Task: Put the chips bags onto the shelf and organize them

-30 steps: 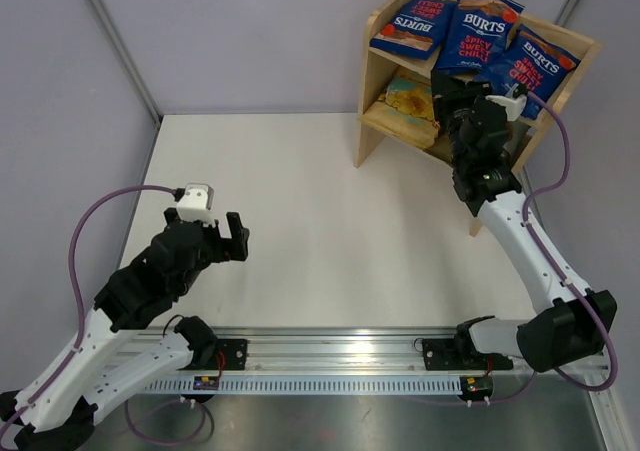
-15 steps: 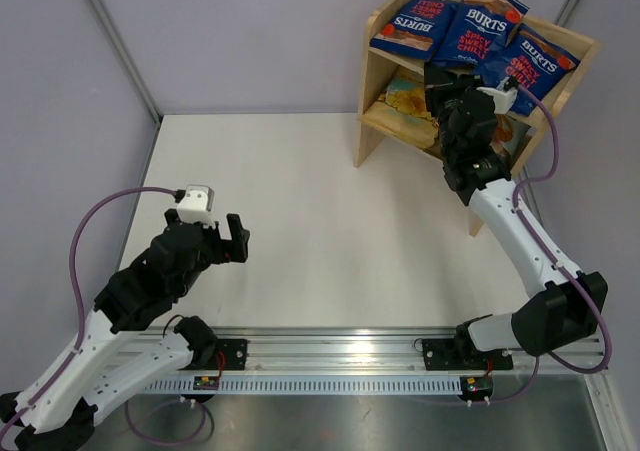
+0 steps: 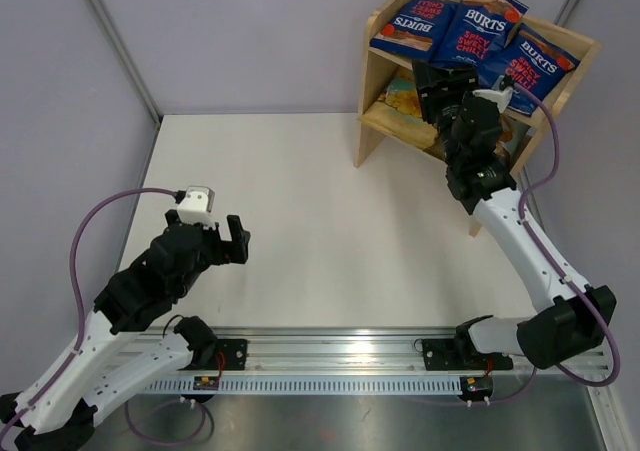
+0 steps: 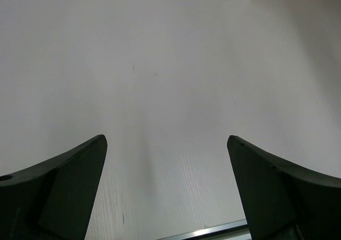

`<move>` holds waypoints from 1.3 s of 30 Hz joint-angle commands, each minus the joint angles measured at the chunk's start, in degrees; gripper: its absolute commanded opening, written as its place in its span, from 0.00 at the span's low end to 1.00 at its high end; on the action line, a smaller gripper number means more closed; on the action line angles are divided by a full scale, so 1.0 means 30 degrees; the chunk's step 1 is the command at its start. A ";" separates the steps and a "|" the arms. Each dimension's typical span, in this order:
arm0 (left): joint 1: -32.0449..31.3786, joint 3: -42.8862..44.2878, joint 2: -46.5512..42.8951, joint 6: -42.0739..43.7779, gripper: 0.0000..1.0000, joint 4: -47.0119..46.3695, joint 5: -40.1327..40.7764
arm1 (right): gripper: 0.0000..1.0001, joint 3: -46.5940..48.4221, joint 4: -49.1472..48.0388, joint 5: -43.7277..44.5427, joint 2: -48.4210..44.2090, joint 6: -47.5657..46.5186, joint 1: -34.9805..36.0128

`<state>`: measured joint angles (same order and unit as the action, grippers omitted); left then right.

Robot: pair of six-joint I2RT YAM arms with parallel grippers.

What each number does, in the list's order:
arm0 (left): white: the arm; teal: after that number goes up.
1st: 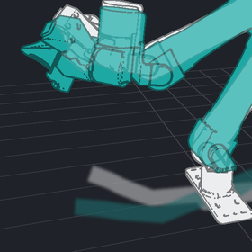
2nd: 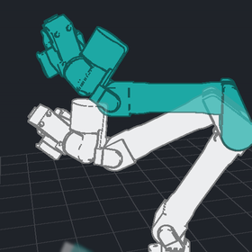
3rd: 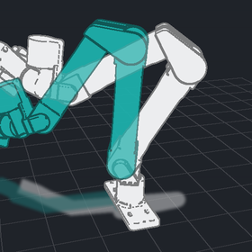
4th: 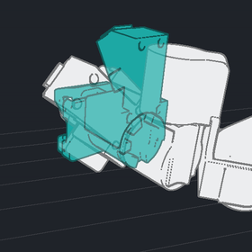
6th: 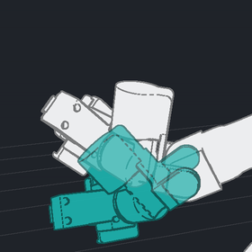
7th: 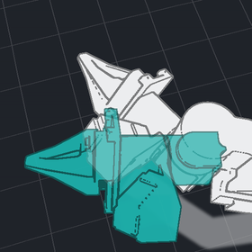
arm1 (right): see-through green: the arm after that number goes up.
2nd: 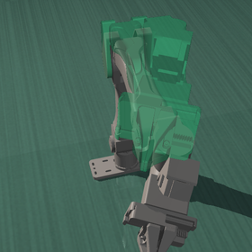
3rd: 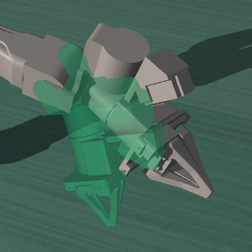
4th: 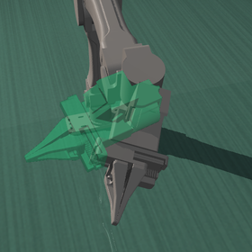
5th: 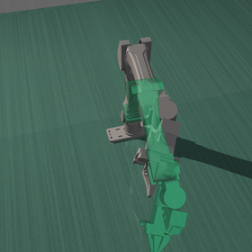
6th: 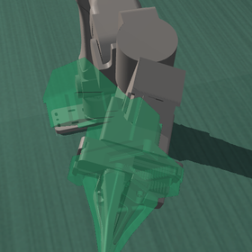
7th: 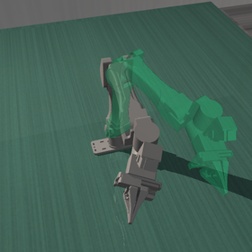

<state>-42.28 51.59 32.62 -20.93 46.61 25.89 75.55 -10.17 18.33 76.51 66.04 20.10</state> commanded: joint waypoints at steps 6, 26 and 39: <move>0.0148 0.0087 -0.0239 0.0122 0.99 -0.0596 0.0626 | 0.85 -0.0279 0.2070 -0.4669 -0.1655 -0.1855 0.0157; 0.2346 0.0732 -0.1030 0.0706 0.99 -0.0712 0.3498 | 0.99 0.1275 1.5720 -1.2379 -0.4465 -1.5212 0.0564; 0.2346 0.2404 -0.1204 0.2784 0.99 -0.0215 0.5375 | 1.00 -0.3003 1.9182 -0.5322 -1.3779 -1.7411 0.0684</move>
<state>-35.53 57.14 29.93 -15.99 46.78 38.89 67.88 45.65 -6.35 39.29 17.82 21.76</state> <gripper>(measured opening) 0.988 0.993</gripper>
